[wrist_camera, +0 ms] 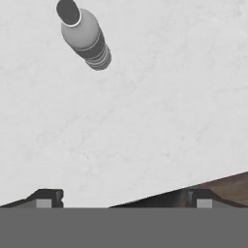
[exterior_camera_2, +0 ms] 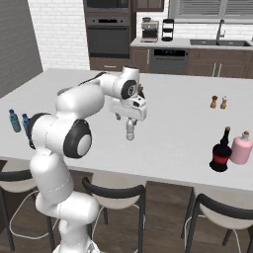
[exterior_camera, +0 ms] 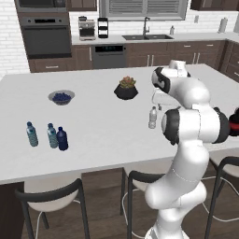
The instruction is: Move the plastic bottles in the middle to the plastics group, and the glass bottles in the middle to the glass group.
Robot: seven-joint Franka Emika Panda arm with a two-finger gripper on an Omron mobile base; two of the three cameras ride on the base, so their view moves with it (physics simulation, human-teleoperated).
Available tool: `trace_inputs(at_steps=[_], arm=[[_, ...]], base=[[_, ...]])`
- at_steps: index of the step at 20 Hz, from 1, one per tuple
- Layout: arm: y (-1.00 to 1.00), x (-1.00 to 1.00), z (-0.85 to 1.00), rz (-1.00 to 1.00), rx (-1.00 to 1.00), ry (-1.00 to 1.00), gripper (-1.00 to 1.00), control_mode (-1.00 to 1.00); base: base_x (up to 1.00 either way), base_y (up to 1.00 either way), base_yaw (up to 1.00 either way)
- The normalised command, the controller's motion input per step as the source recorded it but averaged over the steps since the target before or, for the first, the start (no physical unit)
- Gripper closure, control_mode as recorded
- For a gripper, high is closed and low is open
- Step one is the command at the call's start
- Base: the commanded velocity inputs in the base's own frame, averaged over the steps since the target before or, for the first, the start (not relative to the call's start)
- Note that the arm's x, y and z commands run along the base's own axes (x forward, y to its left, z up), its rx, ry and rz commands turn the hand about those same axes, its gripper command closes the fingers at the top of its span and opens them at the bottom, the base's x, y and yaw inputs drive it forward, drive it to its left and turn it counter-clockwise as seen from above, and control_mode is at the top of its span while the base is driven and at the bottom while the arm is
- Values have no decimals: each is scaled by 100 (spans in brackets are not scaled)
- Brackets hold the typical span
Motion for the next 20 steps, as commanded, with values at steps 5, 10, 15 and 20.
trace_inputs(at_steps=[5,10,15,20], arm=[[32,45,-30,0,2,-9,-100,-100],[0,49,-18,0,0,-11,-100,-100],[4,39,-24,0,0,0,-100,-100],[-1,40,-22,0,-2,0,-100,-100]], base=[[0,0,0],[0,0,0],[0,0,0],[0,0,0]])
